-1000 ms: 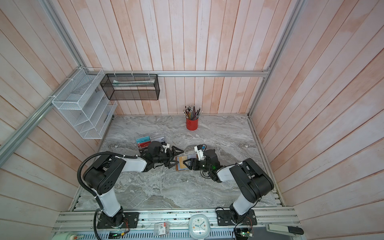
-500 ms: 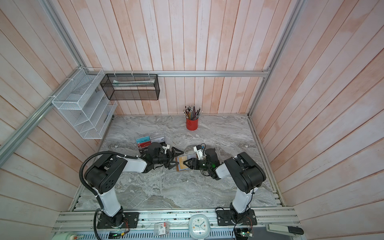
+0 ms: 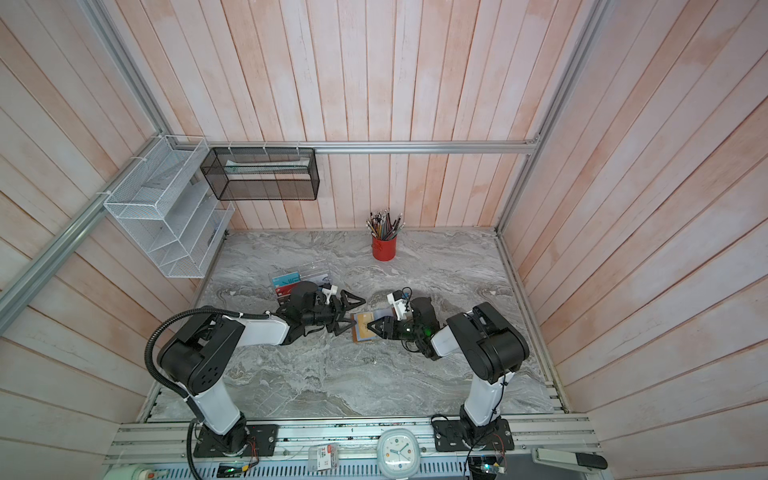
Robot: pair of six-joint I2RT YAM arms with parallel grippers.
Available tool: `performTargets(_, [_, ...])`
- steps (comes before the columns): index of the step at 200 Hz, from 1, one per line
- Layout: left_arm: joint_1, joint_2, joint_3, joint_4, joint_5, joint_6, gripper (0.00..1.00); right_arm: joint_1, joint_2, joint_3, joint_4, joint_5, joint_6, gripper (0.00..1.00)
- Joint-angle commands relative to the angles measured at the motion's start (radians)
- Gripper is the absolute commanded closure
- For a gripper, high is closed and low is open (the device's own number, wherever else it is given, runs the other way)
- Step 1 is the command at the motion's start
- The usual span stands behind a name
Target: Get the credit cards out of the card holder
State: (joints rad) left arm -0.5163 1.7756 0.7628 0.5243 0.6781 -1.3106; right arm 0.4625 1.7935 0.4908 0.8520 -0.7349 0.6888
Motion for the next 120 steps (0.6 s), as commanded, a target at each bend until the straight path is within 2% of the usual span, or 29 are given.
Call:
performTargets(1, [-0.015, -0.007, 0.049, -0.024, 0.016, 0.023, 0.0, -0.005, -0.037, -0.008, -0.014, -0.004, -0.006, 0.49])
performTargets(52, [-0.029, 0.065, 0.067, -0.024, -0.005, 0.029, 0.0, -0.006, -0.04, 0.012, -0.089, 0.011, -0.034, 0.49])
performTargets(120, [0.001, 0.048, 0.01, -0.043, -0.018, 0.062, 0.0, -0.007, -0.004, 0.018, -0.092, 0.008, -0.038, 0.5])
